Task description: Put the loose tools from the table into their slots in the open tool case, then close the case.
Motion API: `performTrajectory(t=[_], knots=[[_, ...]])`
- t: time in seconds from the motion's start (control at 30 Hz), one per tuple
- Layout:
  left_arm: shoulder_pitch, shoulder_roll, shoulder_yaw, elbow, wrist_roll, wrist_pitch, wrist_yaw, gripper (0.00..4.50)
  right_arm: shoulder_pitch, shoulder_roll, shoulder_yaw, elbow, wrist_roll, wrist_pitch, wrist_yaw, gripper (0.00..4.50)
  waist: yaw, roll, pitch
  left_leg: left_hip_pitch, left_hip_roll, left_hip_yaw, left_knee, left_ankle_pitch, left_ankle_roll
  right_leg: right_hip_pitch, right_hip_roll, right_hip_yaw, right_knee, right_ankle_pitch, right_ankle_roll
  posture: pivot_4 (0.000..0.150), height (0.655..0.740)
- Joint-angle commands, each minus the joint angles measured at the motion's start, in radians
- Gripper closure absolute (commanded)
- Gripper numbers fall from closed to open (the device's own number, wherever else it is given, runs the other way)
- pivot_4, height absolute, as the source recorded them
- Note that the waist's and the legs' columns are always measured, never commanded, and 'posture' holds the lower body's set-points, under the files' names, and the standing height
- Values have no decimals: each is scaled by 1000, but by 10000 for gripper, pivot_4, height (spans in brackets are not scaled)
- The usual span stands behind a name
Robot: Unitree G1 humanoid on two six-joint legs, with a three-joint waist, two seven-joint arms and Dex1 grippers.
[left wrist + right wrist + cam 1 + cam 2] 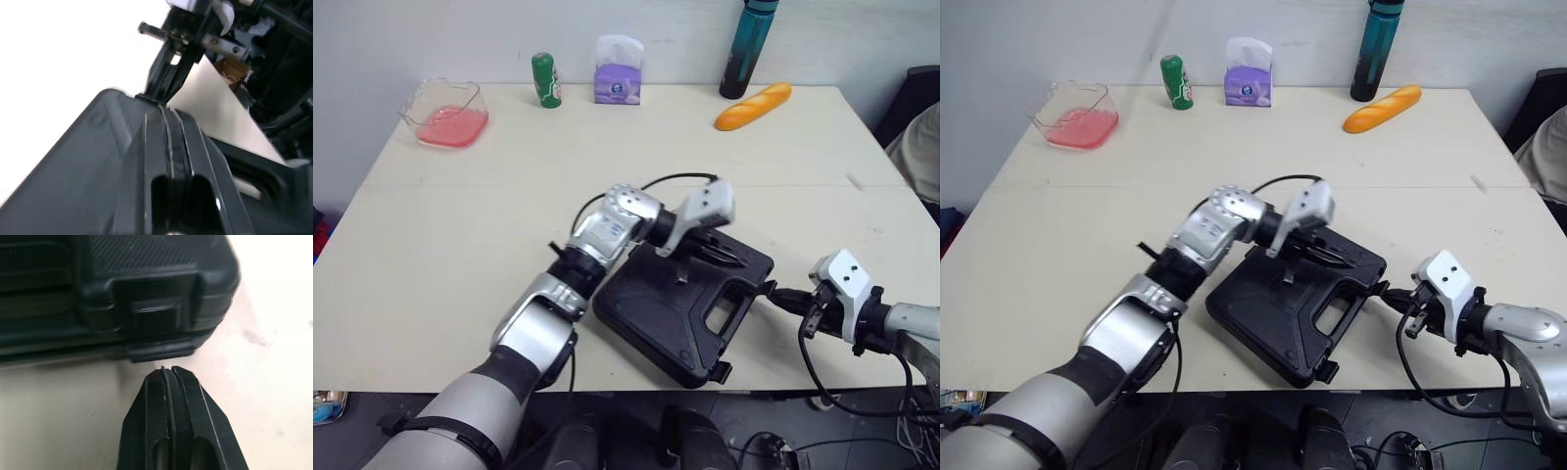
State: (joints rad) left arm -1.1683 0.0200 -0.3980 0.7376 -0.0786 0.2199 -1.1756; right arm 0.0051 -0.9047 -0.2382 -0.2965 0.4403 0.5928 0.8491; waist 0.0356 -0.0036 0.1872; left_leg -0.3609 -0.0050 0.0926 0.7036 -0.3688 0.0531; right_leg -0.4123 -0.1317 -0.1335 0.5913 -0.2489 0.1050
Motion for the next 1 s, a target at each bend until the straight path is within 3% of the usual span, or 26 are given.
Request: performTrajectory(t=[0.03, 0.17, 0.33, 0.57, 1.0], knots=[[-34, -18, -46, 103, 90, -95, 22, 44409, -4, 8, -6, -36, -2, 8, -17, 45000, -7, 0, 0, 0, 0, 0, 0, 0, 0, 0, 0, 0, 0, 0, 0, 1500, 7348], [-10, -11, -172, 204, 247, -170, 57, 44409, -11, 21, 2, -60, 0, 20, -34, 45000, -8, 0, -1, 1, 1, 0, 0, 0, 0, 1, -1, 0, 0, 0, 0, 1500, 7348], [38, -27, -201, 221, 294, -168, 86, 44409, -17, 38, 16, -69, 2, 28, -49, 45000, -5, -8, -12, 6, 1, -2, 0, -3, 2, 6, -10, 3, -5, 0, 0, 1500, 7348], [56, -26, -206, 221, 331, -180, 126, 44409, -85, 42, 35, -62, 4, 43, -51, 45000, -8, -10, -14, 10, 0, -7, 0, -5, 4, 15, -14, 2, -8, 0, 0, 1500, 7348], [36, -35, -169, 254, 321, -163, 144, 44409, -168, 21, 64, -55, -18, 68, -20, 45000, -12, -10, -14, 11, 0, -8, 0, -5, 3, 16, -14, 1, -9, 0, 0, 1500, 7348]])
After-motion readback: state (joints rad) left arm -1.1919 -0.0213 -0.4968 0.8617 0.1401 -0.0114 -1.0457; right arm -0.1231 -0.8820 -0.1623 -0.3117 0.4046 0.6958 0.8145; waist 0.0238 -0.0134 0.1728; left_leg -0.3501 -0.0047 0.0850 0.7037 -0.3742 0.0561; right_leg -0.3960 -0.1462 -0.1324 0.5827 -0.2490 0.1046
